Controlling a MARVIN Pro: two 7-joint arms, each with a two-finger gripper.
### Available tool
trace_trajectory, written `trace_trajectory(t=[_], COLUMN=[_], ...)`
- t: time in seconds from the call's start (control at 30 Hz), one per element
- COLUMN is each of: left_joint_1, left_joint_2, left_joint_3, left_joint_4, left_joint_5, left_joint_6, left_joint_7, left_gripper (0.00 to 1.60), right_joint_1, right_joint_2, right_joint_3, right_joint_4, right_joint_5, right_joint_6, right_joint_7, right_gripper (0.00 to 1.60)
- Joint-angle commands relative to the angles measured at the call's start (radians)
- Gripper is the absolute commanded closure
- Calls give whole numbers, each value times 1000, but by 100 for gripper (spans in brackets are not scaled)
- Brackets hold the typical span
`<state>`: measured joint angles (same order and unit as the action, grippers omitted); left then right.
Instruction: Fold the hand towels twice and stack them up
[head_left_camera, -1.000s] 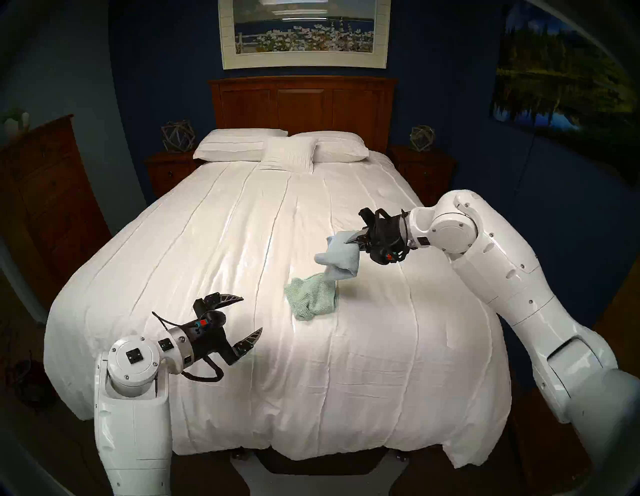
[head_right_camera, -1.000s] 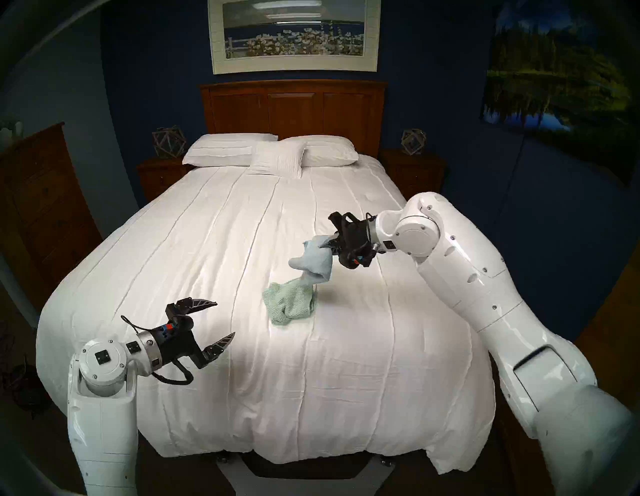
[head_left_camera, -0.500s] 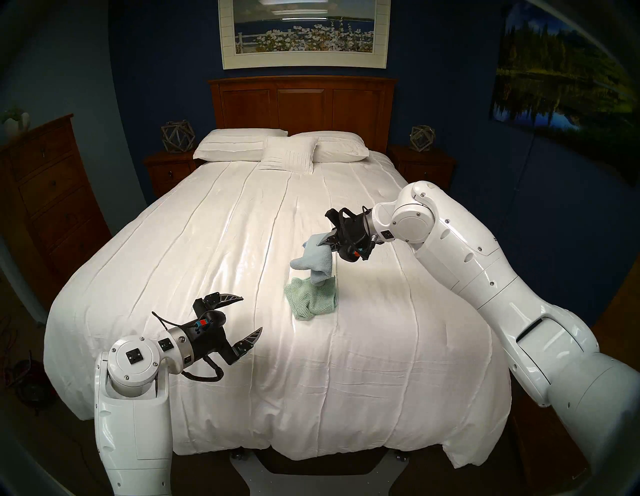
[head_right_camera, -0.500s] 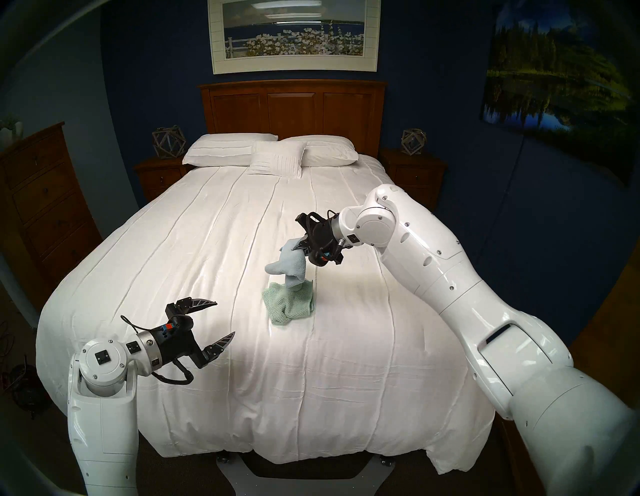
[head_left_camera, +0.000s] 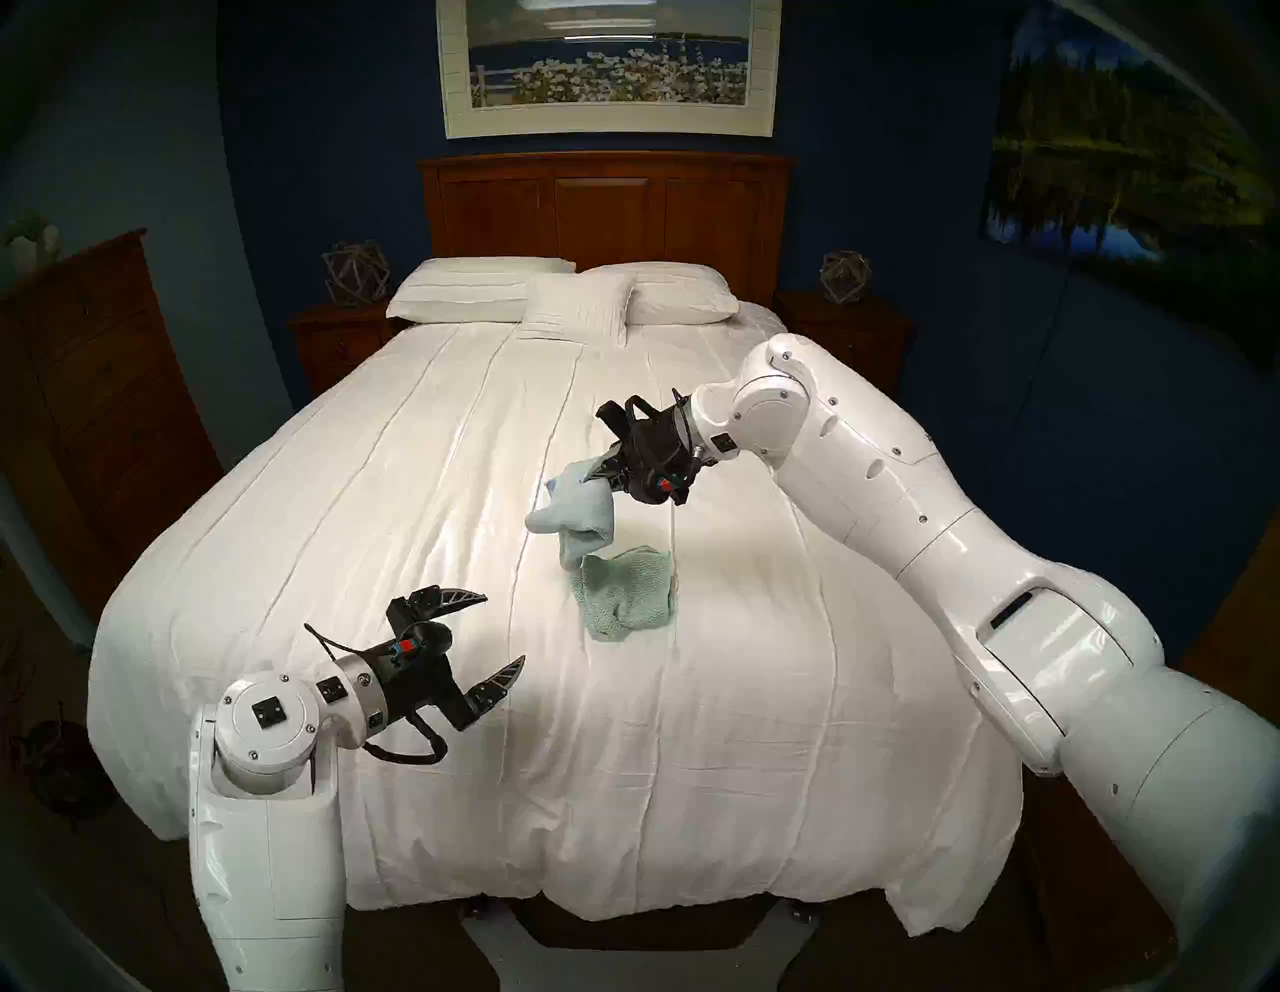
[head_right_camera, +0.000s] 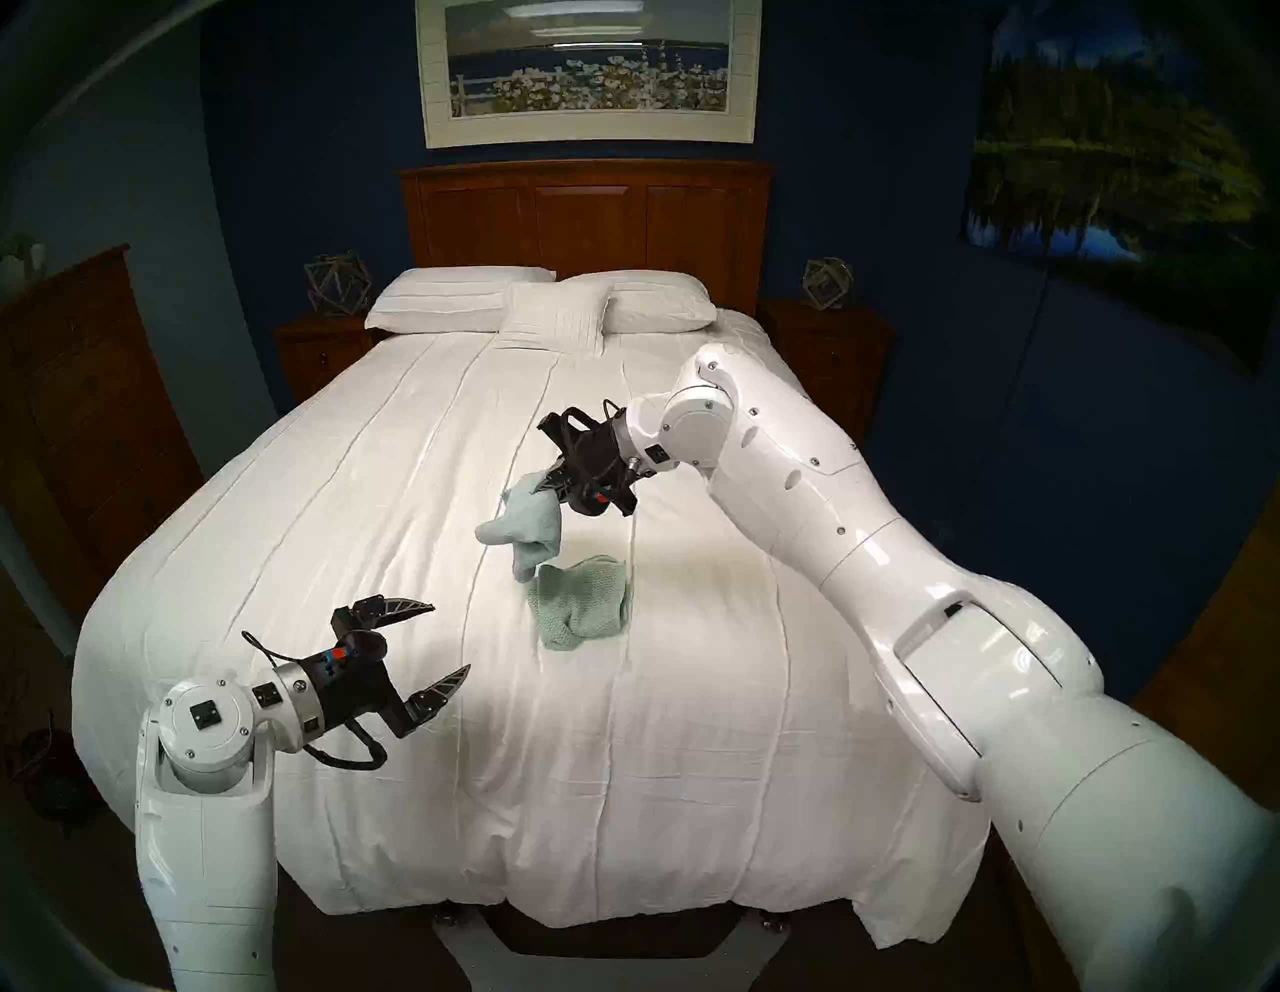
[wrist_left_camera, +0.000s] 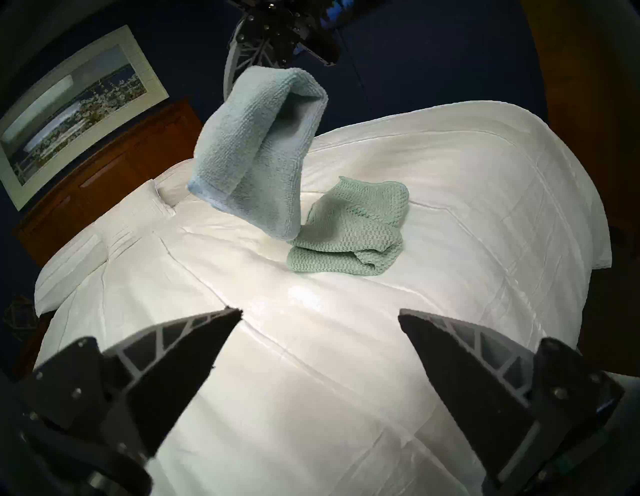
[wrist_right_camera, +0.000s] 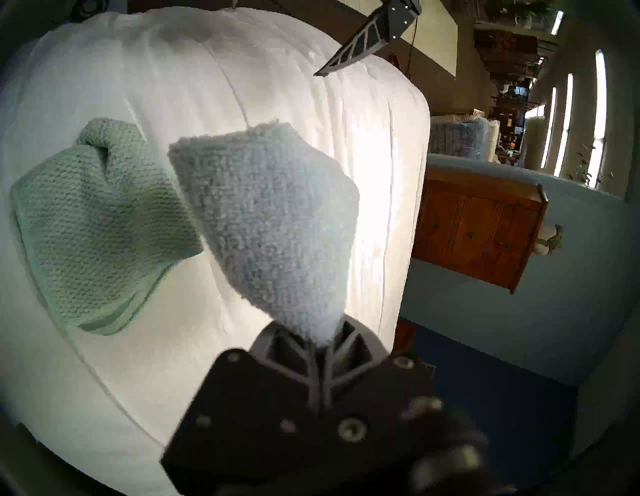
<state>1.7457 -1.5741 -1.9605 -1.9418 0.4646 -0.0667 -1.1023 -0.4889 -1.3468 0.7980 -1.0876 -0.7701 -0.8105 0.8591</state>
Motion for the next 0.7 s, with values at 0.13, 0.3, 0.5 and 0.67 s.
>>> trace_trajectory(t=[0.13,0.3,0.5,0.67], left_joint_1=[-1,-3,-5,-5], left_joint_2=[-1,-4,-7,-10], left_joint_3=[0,-2,-4,-6], left_joint_4=[-24,-23,-23,-24], left_joint_5=[3,5,7,10], left_joint_6=[7,6,4,4], left_joint_7=[-8,-10,-13,-16], left_gripper=[0,0,0,0], right_joint_1=[43,-36,-82,-101], right_joint_2=[-44,17,64,120], right_joint_3=[-35,-65,-102,-103], right_joint_4=[77,4,-7,-50], right_joint_5=[102,114,66,-6], right_joint_6=[-137,-142,-114,-101], right_joint_7=[77,93,60,16], right_gripper=[160,160,160,160])
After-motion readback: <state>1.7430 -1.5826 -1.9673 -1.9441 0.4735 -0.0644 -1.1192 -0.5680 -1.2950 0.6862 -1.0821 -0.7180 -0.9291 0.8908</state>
